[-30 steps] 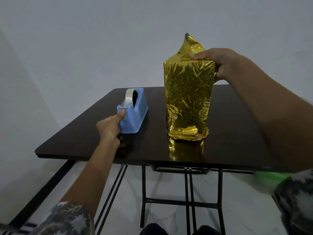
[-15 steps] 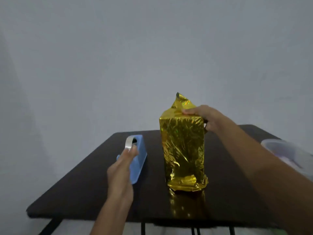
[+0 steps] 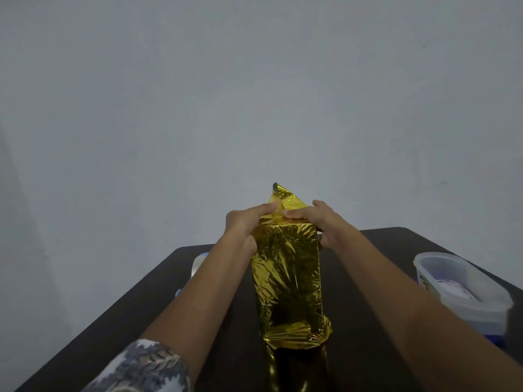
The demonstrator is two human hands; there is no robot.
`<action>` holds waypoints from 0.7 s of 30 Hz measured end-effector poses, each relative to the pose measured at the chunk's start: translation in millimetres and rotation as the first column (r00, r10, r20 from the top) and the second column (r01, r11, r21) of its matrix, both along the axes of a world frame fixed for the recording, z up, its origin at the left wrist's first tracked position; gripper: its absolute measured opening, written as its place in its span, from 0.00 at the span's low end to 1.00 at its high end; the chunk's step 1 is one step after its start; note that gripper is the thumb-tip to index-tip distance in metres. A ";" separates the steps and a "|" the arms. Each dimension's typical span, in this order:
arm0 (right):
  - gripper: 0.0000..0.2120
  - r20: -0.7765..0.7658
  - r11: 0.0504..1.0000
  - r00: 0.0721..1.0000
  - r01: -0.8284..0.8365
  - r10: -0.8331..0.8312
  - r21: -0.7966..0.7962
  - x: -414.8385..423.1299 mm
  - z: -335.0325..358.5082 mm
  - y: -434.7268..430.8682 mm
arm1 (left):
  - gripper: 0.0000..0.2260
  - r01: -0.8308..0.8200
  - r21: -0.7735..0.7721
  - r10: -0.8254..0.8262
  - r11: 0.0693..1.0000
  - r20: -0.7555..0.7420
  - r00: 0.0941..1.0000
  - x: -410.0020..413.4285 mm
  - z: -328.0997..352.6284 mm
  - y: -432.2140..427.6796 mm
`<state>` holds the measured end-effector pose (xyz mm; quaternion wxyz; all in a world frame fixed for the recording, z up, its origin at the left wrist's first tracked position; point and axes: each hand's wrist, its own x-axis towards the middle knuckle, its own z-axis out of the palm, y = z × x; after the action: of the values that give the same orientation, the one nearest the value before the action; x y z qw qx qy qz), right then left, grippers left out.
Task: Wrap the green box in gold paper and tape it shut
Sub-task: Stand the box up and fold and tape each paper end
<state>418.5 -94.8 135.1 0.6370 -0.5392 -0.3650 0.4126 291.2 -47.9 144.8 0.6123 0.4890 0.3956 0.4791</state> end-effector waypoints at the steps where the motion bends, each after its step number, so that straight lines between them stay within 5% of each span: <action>1: 0.46 -0.005 1.000 1.000 0.001 -0.001 0.004 -0.4 0.2 0.1 | 0.22 -0.011 0.001 0.011 1.000 -0.007 1.000 0.9 -1.8 1.2; 18: 0.48 0.095 1.000 0.995 0.006 -0.004 -0.026 6.0 -0.8 10.9 | 0.09 -0.233 0.151 0.247 0.961 -0.079 0.966 15.7 -22.3 15.3; 21: 0.49 0.124 0.999 0.992 0.008 -0.001 -0.054 7.4 -0.5 13.6 | 0.24 -0.228 0.181 0.238 0.957 -0.038 0.970 13.1 -21.5 18.4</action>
<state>425.9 -81.3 134.6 0.5990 -0.5818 -0.3915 0.3866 304.3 -29.5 123.3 0.4941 0.5049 0.4247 0.5662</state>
